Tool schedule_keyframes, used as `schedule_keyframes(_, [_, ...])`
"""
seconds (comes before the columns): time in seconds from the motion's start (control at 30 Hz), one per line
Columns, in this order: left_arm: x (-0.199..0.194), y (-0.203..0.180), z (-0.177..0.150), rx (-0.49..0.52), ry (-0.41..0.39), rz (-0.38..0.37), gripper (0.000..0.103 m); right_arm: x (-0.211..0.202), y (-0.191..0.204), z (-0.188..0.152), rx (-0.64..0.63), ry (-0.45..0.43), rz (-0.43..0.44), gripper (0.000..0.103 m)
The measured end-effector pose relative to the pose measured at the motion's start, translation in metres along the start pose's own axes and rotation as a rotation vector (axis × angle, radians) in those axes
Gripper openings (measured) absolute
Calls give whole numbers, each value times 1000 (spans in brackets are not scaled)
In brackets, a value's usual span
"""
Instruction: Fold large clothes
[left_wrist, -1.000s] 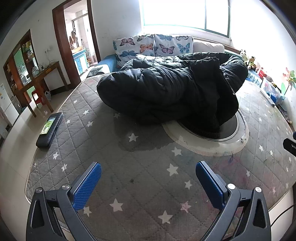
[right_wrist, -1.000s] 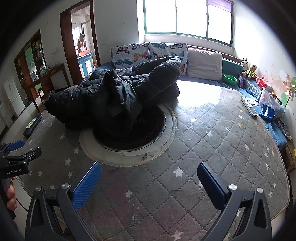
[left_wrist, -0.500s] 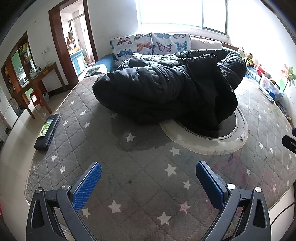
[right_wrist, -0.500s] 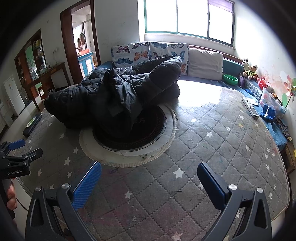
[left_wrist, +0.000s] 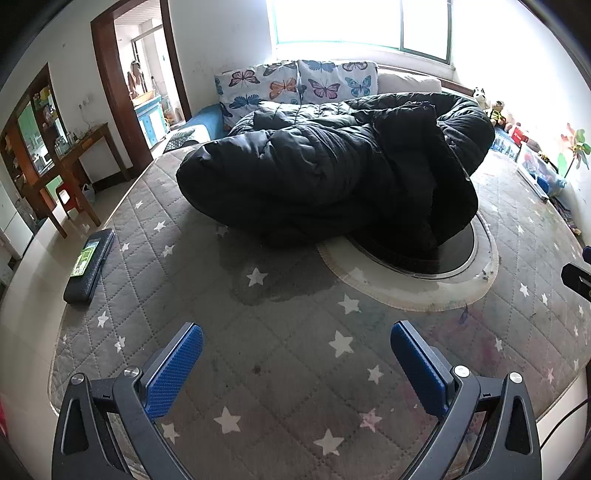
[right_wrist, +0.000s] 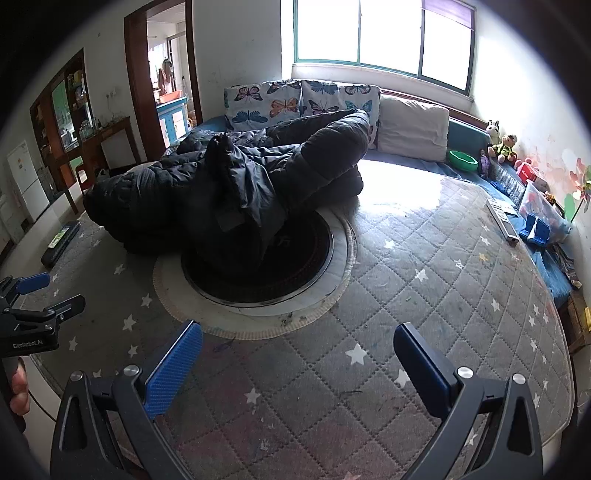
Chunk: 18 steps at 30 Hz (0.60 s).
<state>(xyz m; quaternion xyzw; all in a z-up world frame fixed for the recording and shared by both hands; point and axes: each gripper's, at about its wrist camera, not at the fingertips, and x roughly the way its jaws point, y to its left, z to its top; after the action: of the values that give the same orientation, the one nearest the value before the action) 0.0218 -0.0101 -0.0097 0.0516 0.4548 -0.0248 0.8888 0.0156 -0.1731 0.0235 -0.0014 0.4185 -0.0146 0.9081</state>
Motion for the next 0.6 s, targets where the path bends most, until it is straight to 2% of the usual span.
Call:
schedule_keyframes(0.27, [4, 6, 18, 38, -18, 6, 103, 7, 0, 22, -47, -3, 1, 103])
schedule_keyframes(0.4, [5, 15, 38, 60, -28, 4, 103, 15, -4, 42, -69, 6, 4, 103])
schedule_keyframes(0.53, [4, 26, 68, 105, -81, 70, 103, 22, -16, 72, -71, 9, 24, 103])
schedule_keyframes(0.6, [5, 33, 86, 110, -99, 78, 103, 27, -25, 89, -56, 12, 36, 103])
